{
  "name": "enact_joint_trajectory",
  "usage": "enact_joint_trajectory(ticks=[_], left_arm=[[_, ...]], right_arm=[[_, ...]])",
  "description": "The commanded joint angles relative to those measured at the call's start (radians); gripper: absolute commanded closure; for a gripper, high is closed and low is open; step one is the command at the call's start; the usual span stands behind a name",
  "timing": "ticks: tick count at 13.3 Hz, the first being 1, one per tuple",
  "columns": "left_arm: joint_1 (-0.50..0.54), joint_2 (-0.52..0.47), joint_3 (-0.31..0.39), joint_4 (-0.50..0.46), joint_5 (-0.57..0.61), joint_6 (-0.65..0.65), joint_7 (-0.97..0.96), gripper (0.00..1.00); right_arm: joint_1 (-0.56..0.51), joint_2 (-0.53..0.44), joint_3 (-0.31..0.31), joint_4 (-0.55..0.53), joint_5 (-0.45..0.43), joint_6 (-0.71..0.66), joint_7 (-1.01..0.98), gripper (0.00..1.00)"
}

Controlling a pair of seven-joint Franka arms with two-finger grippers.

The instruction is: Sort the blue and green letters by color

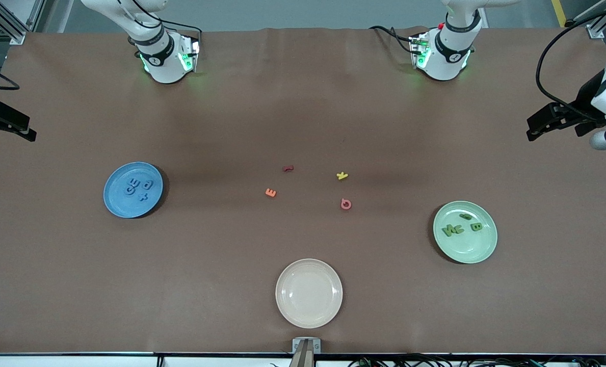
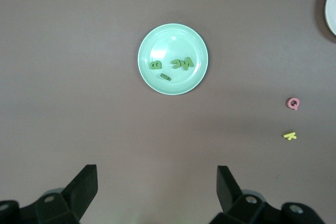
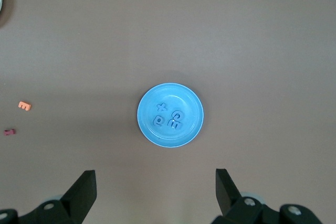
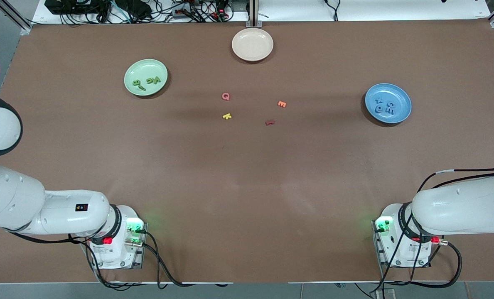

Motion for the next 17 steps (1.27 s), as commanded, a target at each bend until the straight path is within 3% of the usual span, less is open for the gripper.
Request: enact_joint_trajectory(ticks=[1,17], left_arm=[[0.002,-0.004,0.0,0.011,0.001,0.0,0.011,0.0],[-0.001,-0.009,-0.002,0.011,0.0,0.0,0.011,0.0]], right_arm=[[0.003,0.013,0.002,0.03,-0.014,-0.019,0.01,0.0],[0.003,0.013,0.002,0.03,-0.015,-0.019,0.01,0.0]])
